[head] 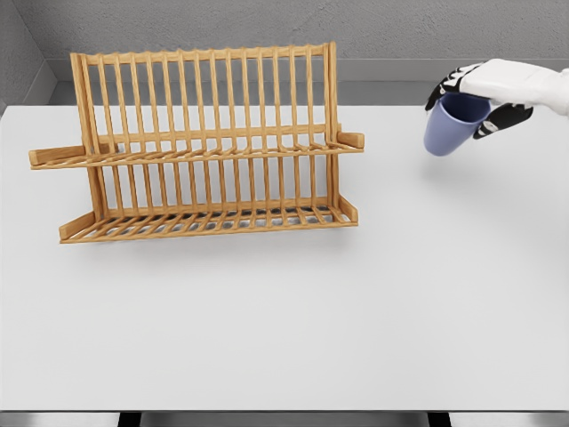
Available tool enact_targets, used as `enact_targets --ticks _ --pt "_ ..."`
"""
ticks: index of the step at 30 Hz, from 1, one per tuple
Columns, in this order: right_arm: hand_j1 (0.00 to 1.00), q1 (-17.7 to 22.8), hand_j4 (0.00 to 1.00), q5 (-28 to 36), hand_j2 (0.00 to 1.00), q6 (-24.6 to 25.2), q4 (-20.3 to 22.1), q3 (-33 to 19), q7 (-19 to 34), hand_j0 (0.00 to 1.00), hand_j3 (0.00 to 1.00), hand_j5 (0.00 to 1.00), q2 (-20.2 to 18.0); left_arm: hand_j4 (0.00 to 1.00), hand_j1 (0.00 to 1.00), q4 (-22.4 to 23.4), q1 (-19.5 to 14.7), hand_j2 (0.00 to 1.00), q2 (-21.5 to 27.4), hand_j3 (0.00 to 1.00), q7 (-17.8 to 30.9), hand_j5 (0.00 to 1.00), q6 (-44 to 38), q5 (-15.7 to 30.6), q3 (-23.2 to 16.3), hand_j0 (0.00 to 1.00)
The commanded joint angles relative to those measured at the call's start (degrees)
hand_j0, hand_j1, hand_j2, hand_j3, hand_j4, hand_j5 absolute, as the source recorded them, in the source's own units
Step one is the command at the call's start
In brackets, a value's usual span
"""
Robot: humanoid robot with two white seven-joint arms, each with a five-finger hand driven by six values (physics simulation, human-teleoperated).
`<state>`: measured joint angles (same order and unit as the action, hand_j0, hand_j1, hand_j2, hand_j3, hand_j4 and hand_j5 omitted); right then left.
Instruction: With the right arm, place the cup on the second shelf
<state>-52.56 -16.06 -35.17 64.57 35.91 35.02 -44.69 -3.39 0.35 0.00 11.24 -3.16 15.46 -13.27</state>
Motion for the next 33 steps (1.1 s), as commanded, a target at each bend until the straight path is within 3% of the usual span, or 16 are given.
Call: enact_targets --ticks 1,13,25,33 --pt "0.68 0.00 0.68 0.33 0.68 0.17 0.02 -0.84 -0.02 0.68 0.68 0.68 0.22 1.00 1.00 -0.04 0.00 1.00 0.00 1.00 0.01 1.00 0.00 0.01 0.00 1.00" --pt "0.68 -2.81 0.68 0.33 0.68 0.17 0.64 -2.95 -0.02 0.68 0.68 0.68 1.89 1.00 1.00 -0.04 0.00 1.00 0.00 1.00 0.01 1.00 0.00 0.01 0.00 1.00" --pt "0.68 -3.60 0.68 0.33 0.68 0.17 10.22 -2.95 -0.02 0.68 0.68 0.68 1.98 1.00 1.00 -0.04 0.00 1.00 0.00 1.00 0.01 1.00 0.00 0.01 0.00 1.00" --pt "0.68 -3.52 0.68 0.42 0.68 0.17 19.10 -2.95 -0.02 0.68 0.68 0.68 2.50 1.00 1.00 0.05 0.00 1.00 0.00 1.00 0.01 1.00 0.00 0.01 0.00 1.00"
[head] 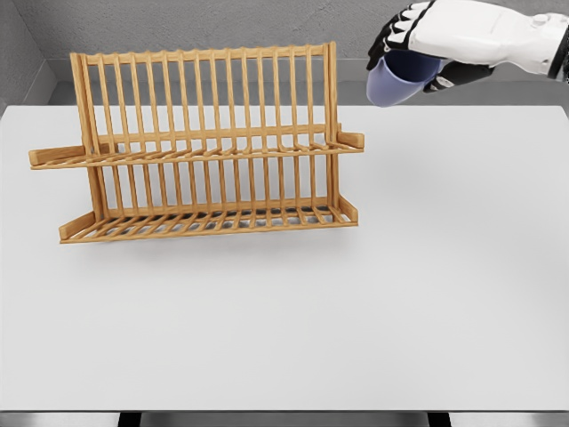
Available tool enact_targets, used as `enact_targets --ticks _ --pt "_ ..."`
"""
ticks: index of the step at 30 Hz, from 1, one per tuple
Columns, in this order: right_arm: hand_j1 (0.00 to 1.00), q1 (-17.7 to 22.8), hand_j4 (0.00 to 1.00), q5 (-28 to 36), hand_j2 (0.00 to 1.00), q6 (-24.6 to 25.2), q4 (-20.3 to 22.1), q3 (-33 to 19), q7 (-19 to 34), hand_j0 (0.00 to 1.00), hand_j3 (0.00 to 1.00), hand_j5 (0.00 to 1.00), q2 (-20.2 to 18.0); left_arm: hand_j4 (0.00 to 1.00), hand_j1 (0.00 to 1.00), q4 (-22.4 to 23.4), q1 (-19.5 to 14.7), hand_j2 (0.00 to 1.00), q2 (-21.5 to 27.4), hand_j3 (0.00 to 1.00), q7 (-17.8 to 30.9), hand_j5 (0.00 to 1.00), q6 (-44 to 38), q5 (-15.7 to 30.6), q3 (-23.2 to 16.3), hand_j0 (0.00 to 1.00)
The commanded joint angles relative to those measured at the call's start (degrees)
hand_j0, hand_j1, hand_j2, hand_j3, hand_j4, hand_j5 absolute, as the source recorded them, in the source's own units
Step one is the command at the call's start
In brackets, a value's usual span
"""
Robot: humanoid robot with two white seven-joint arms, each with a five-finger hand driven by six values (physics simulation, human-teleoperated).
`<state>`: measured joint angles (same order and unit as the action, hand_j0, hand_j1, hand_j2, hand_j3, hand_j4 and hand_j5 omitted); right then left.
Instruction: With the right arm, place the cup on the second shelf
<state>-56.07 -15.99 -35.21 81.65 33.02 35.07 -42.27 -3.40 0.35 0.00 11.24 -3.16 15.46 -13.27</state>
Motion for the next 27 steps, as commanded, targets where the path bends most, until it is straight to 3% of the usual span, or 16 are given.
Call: enact_targets --ticks 1,11,27 --pt "0.68 0.00 0.68 0.35 0.68 0.21 2.81 -0.06 -0.07 0.68 0.68 0.68 0.26 1.00 1.00 -0.03 0.00 1.00 0.00 1.00 0.01 1.00 0.00 0.01 0.00 1.00" --pt "0.68 0.26 0.68 0.70 0.68 0.21 14.50 0.82 -0.07 0.68 0.68 0.68 0.17 1.00 1.00 0.06 0.00 1.00 0.00 1.00 0.01 1.00 0.00 0.01 0.00 1.00" --pt "0.69 0.62 0.69 0.08 0.69 0.21 14.94 6.71 -0.07 0.69 0.69 0.69 0.17 1.00 1.00 -0.03 0.00 1.00 0.00 1.00 0.01 1.00 0.00 0.01 0.00 1.00"
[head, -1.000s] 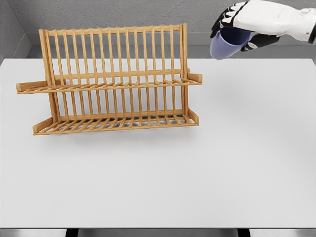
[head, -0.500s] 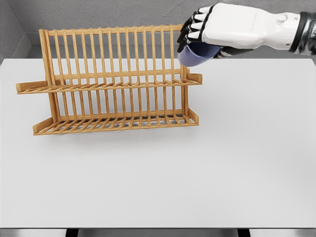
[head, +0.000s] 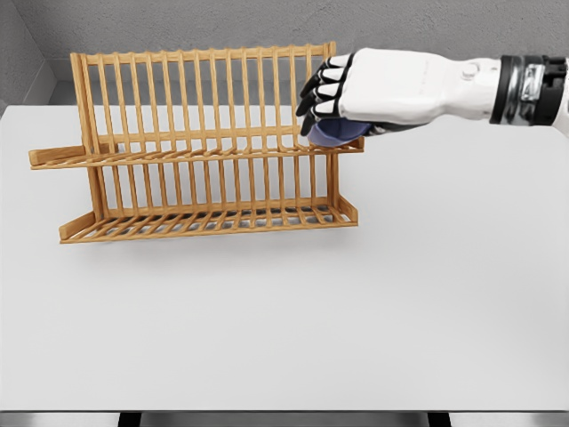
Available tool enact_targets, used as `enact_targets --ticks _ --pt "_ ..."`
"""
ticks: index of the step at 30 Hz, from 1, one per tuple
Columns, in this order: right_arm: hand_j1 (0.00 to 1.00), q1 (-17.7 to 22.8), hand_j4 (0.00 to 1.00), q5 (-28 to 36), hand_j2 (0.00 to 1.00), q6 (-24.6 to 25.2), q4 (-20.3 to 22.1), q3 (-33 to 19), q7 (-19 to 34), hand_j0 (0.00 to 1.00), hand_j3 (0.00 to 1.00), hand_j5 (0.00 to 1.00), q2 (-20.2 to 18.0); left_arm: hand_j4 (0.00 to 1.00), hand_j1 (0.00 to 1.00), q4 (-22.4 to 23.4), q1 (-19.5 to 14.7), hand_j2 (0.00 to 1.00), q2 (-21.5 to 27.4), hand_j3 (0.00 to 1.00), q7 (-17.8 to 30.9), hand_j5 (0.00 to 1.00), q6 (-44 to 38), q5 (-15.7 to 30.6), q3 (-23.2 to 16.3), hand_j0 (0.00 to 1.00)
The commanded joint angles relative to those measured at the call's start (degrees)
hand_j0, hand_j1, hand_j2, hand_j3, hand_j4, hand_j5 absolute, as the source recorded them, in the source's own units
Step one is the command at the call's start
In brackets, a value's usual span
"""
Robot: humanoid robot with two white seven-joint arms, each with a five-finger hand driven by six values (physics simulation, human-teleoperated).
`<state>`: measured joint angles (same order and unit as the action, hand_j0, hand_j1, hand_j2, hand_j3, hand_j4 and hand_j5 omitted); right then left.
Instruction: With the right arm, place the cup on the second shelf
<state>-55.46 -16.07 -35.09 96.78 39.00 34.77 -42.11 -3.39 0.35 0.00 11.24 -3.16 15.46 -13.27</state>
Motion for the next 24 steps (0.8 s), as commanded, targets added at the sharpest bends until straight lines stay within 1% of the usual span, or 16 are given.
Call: enact_targets --ticks 1,2,3,5,9,10,12,13,14,15,16,18,19,20,21,24 --pt "0.69 0.00 0.69 0.16 0.69 0.09 -0.27 0.72 0.23 0.69 0.69 0.69 0.01 1.00 1.00 -0.03 0.00 1.00 0.00 1.00 0.01 1.00 0.00 0.01 0.00 1.00" --pt "0.86 0.00 0.86 0.16 0.86 0.09 -0.27 0.72 0.23 0.86 0.86 0.86 0.01 1.00 1.00 0.05 0.00 1.00 0.00 1.00 0.01 1.00 0.00 0.01 0.00 1.00" --pt "1.00 0.00 1.00 0.25 1.00 0.09 -0.27 0.63 0.23 1.00 1.00 1.00 -0.08 1.00 1.00 -0.04 0.00 1.00 0.00 1.00 0.01 1.00 0.00 0.01 0.00 1.00" --pt "1.00 -0.44 1.00 0.25 1.00 0.09 -0.27 -0.51 0.23 1.00 1.00 1.00 -0.52 1.00 1.00 -0.03 0.00 1.00 0.00 1.00 0.01 1.00 0.00 0.01 0.00 1.00" --pt "1.00 0.18 1.00 0.77 1.00 0.09 -0.54 -14.74 0.23 1.00 1.00 1.00 -0.78 1.00 1.00 0.05 0.00 1.00 0.00 1.00 0.01 1.00 0.00 0.01 0.00 1.00" --pt "1.00 2.27 1.00 0.69 1.00 0.09 -2.72 -19.65 0.23 1.00 1.00 1.00 -1.83 1.00 1.00 -0.03 0.00 1.00 0.00 1.00 0.01 1.00 0.00 0.01 0.00 1.00" --pt "1.00 11.95 1.00 0.42 1.00 0.09 -9.50 -31.17 0.23 1.00 1.00 1.00 -3.86 1.00 1.00 -0.03 0.00 1.00 0.00 1.00 0.01 1.00 0.00 0.01 0.00 1.00" --pt "1.00 16.51 1.00 0.33 1.00 0.09 -12.57 -35.92 0.23 1.00 1.00 1.00 -3.77 1.00 1.00 -0.04 0.00 1.00 0.00 1.00 0.01 1.00 0.00 0.01 0.00 1.00" --pt "1.00 21.78 1.00 0.25 1.00 0.09 -13.46 -41.71 0.23 1.00 1.00 1.00 -3.59 1.00 1.00 0.05 0.00 1.00 0.00 1.00 0.01 1.00 0.00 0.01 0.00 1.00" --pt "1.00 25.74 1.00 0.25 1.00 0.09 -12.93 -46.55 0.23 1.00 1.00 1.00 -3.77 1.00 1.00 0.05 0.00 1.00 0.00 1.00 0.01 1.00 0.00 0.01 0.00 1.00" --pt "1.00 29.87 1.00 0.25 1.00 0.09 -12.93 -49.28 0.23 1.00 1.00 1.00 -3.77 1.00 1.00 -0.03 0.00 1.00 0.00 1.00 0.01 1.00 0.00 0.01 0.00 1.00" --pt "1.00 38.05 1.00 -0.63 1.00 0.09 -13.46 -49.02 0.23 1.00 1.00 1.00 -2.45 1.00 1.00 -0.03 0.00 1.00 0.00 1.00 0.01 1.00 0.00 0.01 0.00 1.00" --pt "1.00 39.29 1.00 -2.21 1.00 0.09 -13.46 -48.59 0.23 1.00 1.00 1.00 -0.17 1.00 1.00 0.05 0.00 1.00 0.00 1.00 0.01 1.00 0.00 0.01 0.00 1.00" --pt "1.00 39.46 1.00 -3.53 1.00 0.09 -13.72 -48.32 0.23 1.00 1.00 1.00 1.15 1.00 1.00 0.05 0.00 1.00 0.00 1.00 0.01 1.00 0.00 0.01 0.00 1.00" --pt "1.00 40.78 1.00 -3.53 1.00 0.09 -13.54 -46.74 0.23 1.00 1.00 1.00 2.47 1.00 1.00 0.05 0.00 1.00 0.00 1.00 0.01 1.00 0.00 0.01 0.00 1.00" --pt "1.00 40.78 1.00 -3.71 1.00 0.09 -13.63 -42.43 0.23 1.00 1.00 1.00 5.02 1.00 1.00 -0.03 0.00 1.00 0.00 1.00 0.01 1.00 0.00 0.01 0.00 1.00"
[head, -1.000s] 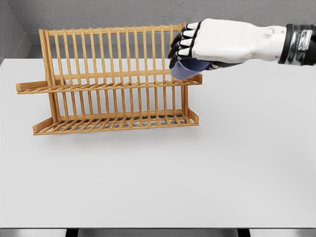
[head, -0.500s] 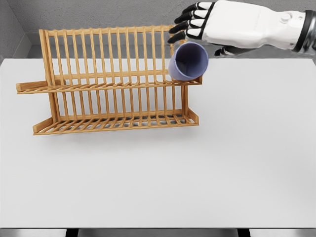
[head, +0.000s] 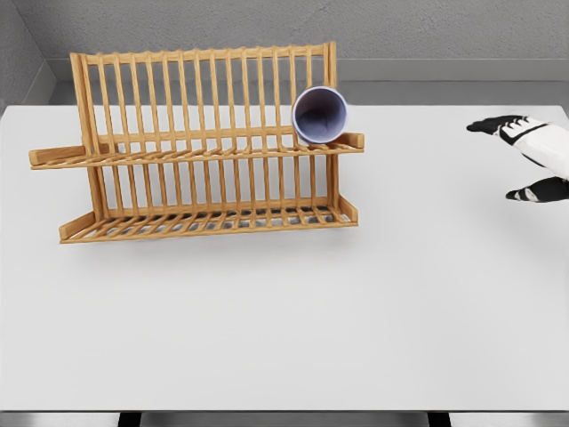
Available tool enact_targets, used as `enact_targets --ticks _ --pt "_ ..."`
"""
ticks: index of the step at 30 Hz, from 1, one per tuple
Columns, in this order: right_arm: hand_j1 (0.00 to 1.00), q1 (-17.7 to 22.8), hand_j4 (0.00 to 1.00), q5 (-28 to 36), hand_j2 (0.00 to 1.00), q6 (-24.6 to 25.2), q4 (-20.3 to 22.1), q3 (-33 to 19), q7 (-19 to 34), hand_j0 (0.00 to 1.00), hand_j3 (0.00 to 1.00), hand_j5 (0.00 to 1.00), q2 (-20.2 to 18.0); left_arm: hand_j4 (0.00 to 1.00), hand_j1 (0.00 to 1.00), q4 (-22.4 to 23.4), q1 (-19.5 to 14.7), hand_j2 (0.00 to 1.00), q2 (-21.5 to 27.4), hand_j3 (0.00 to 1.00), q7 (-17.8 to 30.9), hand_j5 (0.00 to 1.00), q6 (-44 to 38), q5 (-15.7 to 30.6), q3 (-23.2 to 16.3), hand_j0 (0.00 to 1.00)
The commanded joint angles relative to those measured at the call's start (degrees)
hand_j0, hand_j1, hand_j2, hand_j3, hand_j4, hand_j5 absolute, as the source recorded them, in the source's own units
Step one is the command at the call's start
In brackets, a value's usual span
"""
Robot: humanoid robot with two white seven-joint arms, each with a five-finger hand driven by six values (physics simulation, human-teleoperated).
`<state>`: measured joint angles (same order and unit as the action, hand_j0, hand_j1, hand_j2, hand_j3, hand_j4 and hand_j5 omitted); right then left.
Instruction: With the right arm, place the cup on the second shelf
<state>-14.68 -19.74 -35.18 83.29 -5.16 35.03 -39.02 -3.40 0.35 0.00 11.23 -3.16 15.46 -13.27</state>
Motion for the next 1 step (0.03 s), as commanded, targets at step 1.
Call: enact_targets --ticks 1 --pt "1.00 -0.09 1.00 -1.00 1.00 0.18 -0.24 2.17 -0.03 1.00 1.00 1.00 2.63 1.00 1.00 -0.02 0.00 1.00 0.00 1.00 0.02 1.00 0.00 0.01 -0.09 1.00"
